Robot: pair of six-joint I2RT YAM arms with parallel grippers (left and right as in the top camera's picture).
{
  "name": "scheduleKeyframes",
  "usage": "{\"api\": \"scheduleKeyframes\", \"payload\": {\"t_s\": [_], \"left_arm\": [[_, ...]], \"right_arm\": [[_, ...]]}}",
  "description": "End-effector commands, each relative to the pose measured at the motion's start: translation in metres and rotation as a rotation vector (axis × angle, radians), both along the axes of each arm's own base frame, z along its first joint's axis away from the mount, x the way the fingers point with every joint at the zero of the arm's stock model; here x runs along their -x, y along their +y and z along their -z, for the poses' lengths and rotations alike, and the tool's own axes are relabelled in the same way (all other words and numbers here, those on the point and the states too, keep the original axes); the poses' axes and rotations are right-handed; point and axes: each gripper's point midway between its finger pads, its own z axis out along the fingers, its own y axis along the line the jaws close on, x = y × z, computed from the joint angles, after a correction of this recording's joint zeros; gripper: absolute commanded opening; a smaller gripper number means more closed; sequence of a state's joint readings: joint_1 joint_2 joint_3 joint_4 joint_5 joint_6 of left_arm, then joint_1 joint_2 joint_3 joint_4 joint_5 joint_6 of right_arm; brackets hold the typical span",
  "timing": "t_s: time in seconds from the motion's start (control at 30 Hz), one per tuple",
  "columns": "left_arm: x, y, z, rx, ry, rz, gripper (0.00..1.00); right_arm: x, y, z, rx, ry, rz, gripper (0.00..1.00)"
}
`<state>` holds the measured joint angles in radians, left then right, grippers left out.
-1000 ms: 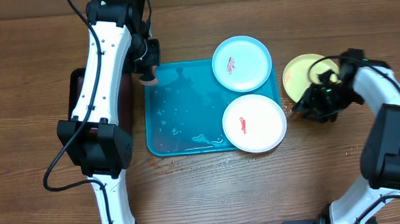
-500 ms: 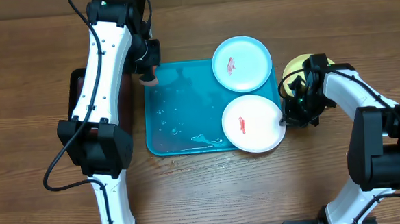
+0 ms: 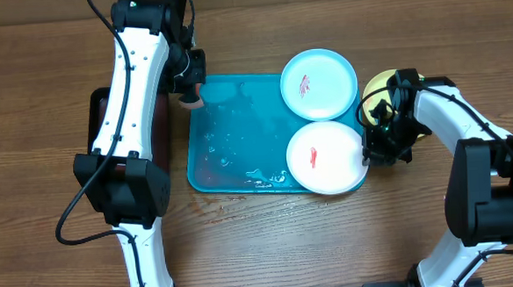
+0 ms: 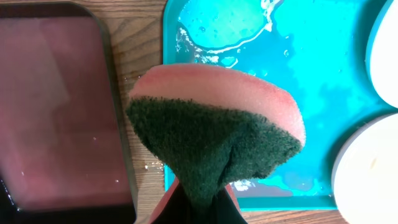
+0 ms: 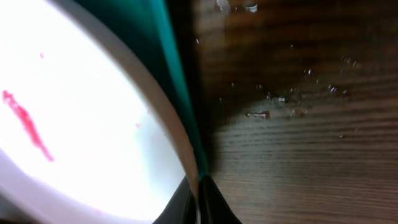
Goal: Clean dirty plates on tray and stack at the side
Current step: 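Move right gripper to the white plate and pinch its rim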
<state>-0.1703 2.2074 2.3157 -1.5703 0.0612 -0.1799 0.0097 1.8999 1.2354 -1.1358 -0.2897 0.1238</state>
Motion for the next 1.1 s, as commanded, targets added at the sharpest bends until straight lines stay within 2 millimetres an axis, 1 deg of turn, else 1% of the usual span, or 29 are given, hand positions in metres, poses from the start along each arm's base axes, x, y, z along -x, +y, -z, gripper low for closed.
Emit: {"api": "scheduleKeyframes", "payload": {"t_s": [0.0,0.13,0.23,0.33,0.5,0.57,0.67,0.8,0.87,0.97,1.07], "left_arm": [[0.001,-0.006,-0.001,0.013,-0.003,0.025,0.04],[0.001,-0.006,-0.001,0.013,-0.004,0.025,0.04],[0.001,-0.006,-0.001,0.013,-0.003,0.025,0.04],[0.001,-0.006,-0.001,0.013,-0.002,0.025,0.05],[0.002,-0.006,-0.001,0.013,0.001,0.025,0.04],[0.002,-0.006,-0.001,0.013,0.001,0.025,0.04],[0.002,-0.006,-0.001,0.013,0.002,0.025,0.04],[0.004,-0.008,0.003,0.013,0.015,0.029,0.04],[0.007,-0.01,0.008,0.012,0.029,0.029,0.04],[0.013,-0.014,0.023,0.006,0.072,-0.004,0.04],[0.017,-0.021,0.045,0.001,0.101,-0.008,0.04]], "right_arm": [[-0.018,0.015,-0.023,0.012,-0.091,-0.03,0.04],[-0.02,0.043,-0.031,0.005,-0.128,-0.11,0.04],[-0.025,0.068,-0.031,0.001,-0.161,-0.108,0.04],[-0.032,0.098,-0.032,-0.014,-0.218,-0.122,0.04],[-0.047,0.144,-0.037,-0.062,-0.303,-0.047,0.04],[-0.054,0.159,-0.038,-0.067,-0.34,-0.009,0.04],[-0.057,0.173,-0.036,-0.043,-0.37,0.028,0.04],[-0.05,0.187,-0.03,-0.034,-0.358,0.037,0.04],[-0.049,0.189,-0.027,-0.033,-0.349,0.046,0.05],[-0.048,0.189,-0.018,-0.022,-0.325,0.073,0.08],[-0.047,0.19,-0.007,-0.017,-0.298,0.07,0.11]]}}
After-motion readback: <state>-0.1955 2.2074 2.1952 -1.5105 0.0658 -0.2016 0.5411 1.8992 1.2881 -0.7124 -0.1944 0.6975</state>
